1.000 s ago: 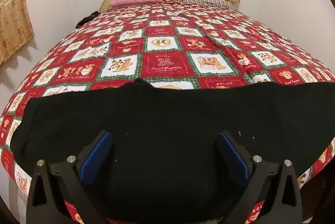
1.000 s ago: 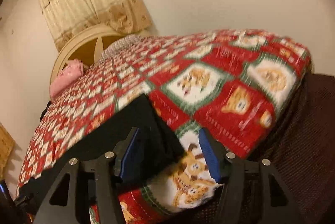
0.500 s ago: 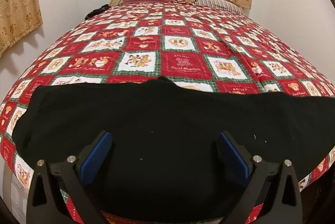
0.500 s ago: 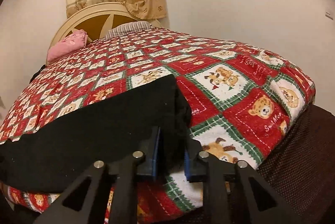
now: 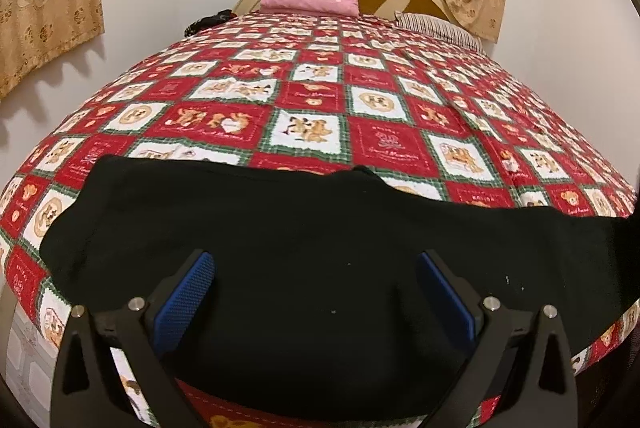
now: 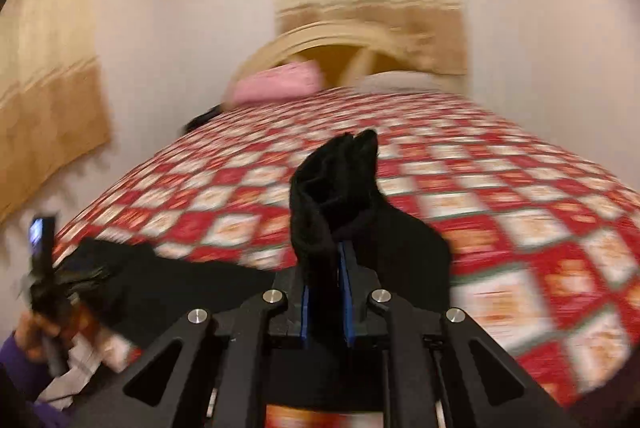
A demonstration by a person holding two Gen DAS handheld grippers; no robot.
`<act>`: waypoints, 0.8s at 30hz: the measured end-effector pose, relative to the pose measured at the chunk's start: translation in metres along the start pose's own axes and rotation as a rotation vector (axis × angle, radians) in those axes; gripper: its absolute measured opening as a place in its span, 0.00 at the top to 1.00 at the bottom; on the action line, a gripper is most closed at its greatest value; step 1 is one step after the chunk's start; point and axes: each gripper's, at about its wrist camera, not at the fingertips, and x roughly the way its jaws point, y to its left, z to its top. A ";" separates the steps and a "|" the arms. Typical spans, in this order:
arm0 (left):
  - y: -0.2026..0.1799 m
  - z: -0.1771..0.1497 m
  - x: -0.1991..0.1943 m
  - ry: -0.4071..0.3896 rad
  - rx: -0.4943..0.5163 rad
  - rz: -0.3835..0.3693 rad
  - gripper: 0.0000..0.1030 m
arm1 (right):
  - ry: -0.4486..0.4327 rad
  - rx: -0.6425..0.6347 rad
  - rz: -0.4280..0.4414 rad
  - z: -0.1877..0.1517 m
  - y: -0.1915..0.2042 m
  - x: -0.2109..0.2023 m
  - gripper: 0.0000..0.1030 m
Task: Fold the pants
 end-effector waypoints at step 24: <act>0.028 -0.006 0.009 0.014 -0.031 0.015 0.00 | 0.120 -0.014 0.421 -0.047 0.093 0.067 0.71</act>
